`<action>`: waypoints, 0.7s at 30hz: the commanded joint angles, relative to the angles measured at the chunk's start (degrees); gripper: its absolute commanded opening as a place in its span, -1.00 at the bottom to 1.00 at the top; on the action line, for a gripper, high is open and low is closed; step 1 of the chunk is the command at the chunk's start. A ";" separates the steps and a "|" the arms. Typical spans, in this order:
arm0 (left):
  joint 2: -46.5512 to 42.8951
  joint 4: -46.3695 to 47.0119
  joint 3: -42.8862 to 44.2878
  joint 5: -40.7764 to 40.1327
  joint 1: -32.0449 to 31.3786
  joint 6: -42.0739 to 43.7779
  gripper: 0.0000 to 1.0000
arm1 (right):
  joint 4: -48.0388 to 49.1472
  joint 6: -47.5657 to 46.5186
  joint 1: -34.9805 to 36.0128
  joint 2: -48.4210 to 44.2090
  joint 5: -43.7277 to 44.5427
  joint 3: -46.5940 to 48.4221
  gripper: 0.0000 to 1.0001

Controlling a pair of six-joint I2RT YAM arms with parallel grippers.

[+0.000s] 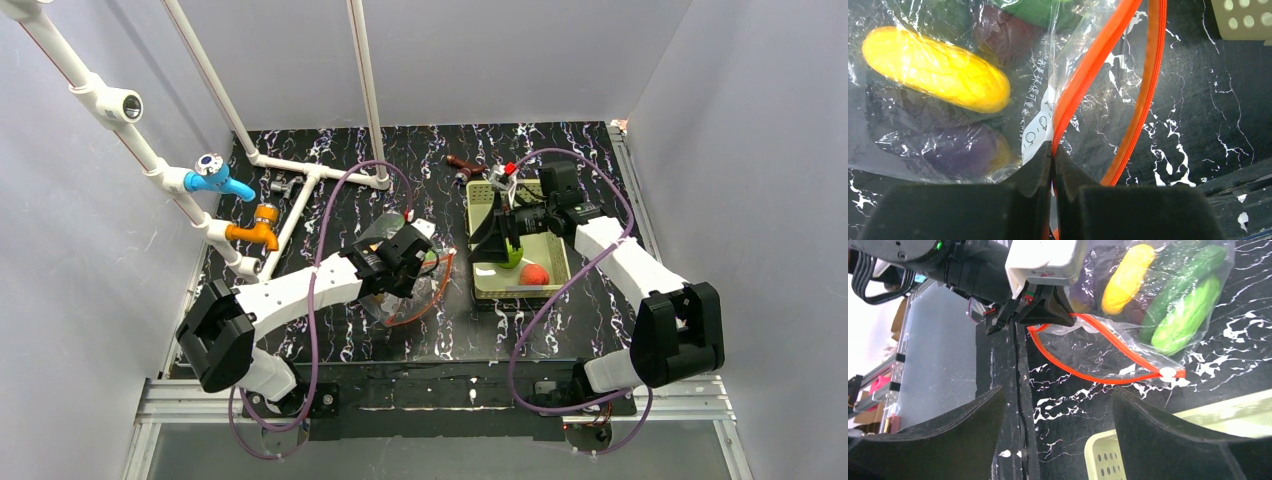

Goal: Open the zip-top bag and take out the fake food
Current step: Pick up the fake vegetable from the zipper food storage bag.

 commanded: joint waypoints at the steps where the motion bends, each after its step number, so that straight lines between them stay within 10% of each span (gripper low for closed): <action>1: -3.23 0.98 -0.66 1.48 1.41 -1.38 -1.00 | -1.89 -6.38 1.95 0.37 -2.43 1.97 0.67; 21: -4.21 13.19 3.81 17.94 4.09 -9.55 -1.00 | -6.23 -6.38 3.29 -1.23 -5.14 2.70 0.67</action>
